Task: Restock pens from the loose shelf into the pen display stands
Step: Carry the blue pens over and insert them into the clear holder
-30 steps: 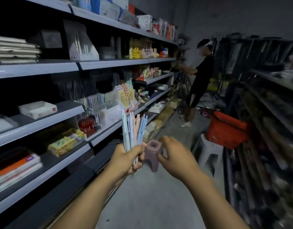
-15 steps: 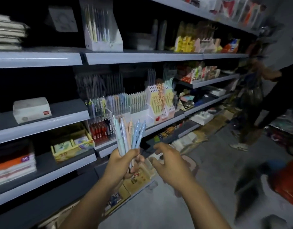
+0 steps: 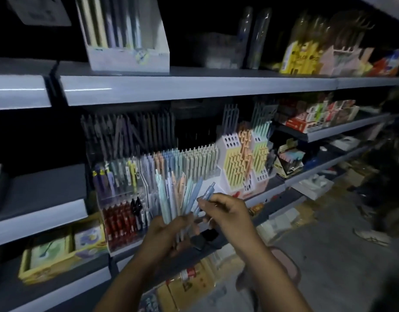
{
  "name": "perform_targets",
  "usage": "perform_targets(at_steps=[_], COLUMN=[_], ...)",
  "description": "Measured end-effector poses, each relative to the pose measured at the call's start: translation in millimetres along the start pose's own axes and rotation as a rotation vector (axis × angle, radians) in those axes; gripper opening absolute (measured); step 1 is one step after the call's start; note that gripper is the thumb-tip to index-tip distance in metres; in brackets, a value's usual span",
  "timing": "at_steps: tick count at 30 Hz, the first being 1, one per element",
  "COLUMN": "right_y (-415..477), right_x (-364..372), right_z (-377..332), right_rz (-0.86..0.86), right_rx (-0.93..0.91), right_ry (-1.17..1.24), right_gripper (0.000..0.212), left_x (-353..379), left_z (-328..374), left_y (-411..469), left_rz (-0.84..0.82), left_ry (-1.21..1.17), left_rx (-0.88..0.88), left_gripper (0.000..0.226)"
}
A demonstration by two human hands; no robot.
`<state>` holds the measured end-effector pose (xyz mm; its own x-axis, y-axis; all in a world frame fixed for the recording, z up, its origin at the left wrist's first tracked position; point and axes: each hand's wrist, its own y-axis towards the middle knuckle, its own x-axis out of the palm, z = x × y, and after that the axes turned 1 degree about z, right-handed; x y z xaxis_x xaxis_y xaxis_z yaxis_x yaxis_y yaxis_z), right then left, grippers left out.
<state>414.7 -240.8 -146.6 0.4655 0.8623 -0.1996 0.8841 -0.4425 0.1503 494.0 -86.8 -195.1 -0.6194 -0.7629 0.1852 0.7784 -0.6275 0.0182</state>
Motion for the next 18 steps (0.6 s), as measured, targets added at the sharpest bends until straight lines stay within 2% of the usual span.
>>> perform_targets(at_steps=[3,9,14,18], right_y=[41,114,152,171], right_x=[-5,-9,-17,-18], right_z=[13,48,76,97], right_rz=[0.001,0.016,-0.274,-0.338], right_rx=[0.007,-0.047,0.006,-0.059], right_ry=[0.056,0.090,0.167,0.133], right_gripper=[0.025,0.038,0.023,0.019], left_x=[1,15,30,39], left_z=[-8,-25,-36,-54], left_y=[36,90,105,102], left_rz=[0.055,0.268,0.425,0.568], left_ry=[-0.012,-0.037,-0.131,-0.160], left_rx=[-0.013,-0.034,-0.041,-0.069], left_gripper=[0.046,0.038,0.035,0.035])
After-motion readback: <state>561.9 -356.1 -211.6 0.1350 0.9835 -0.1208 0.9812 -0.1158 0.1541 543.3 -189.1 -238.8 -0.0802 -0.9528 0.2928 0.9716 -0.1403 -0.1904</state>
